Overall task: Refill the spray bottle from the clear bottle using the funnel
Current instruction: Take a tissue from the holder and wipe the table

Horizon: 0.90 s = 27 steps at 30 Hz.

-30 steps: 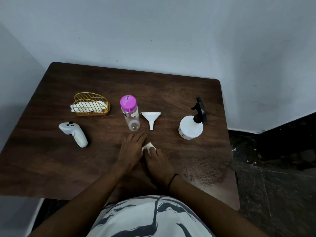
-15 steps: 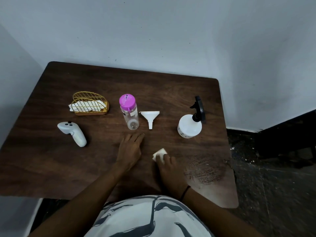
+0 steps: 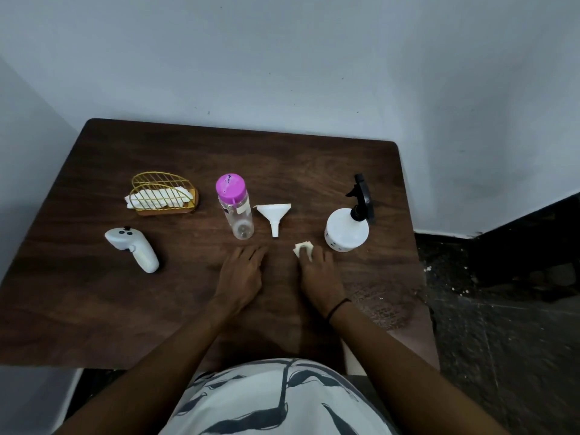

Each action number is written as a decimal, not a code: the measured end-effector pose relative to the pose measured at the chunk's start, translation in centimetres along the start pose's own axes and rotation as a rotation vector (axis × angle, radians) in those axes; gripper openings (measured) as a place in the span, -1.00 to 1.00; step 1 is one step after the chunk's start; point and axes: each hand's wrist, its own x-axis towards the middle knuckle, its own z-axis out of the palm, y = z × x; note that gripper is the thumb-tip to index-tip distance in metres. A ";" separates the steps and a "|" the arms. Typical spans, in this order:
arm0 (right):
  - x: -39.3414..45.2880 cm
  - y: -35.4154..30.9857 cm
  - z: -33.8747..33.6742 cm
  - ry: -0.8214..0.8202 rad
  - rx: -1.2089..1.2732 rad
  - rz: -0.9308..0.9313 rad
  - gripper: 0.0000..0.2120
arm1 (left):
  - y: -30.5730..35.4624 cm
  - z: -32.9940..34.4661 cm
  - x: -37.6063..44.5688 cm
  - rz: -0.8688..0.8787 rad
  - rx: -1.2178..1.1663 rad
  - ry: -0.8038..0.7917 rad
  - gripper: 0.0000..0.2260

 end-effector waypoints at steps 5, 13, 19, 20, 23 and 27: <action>-5.3 0.6 1.1 0.045 0.023 -0.019 -0.66 | 0.7 0.9 0.3 0.054 -0.016 -0.010 -0.63; -3.8 -4.9 2.0 0.065 0.052 -0.243 -0.63 | 1.3 0.8 1.1 0.067 -0.076 0.033 -0.64; -1.1 -0.4 0.0 -0.027 0.058 -0.031 -0.63 | 2.1 1.0 1.4 0.089 -0.083 0.034 -0.73; -1.4 0.7 -0.1 -0.032 0.056 0.010 -0.60 | 2.4 1.2 1.4 0.089 -0.073 0.026 -0.73; -3.5 2.6 0.3 -0.013 0.041 0.058 -0.61 | 2.8 1.7 1.5 0.097 -0.061 0.019 -0.72; -6.1 1.7 0.4 0.001 0.012 -0.004 -0.63 | 3.2 1.5 1.9 0.075 -0.107 0.064 -0.76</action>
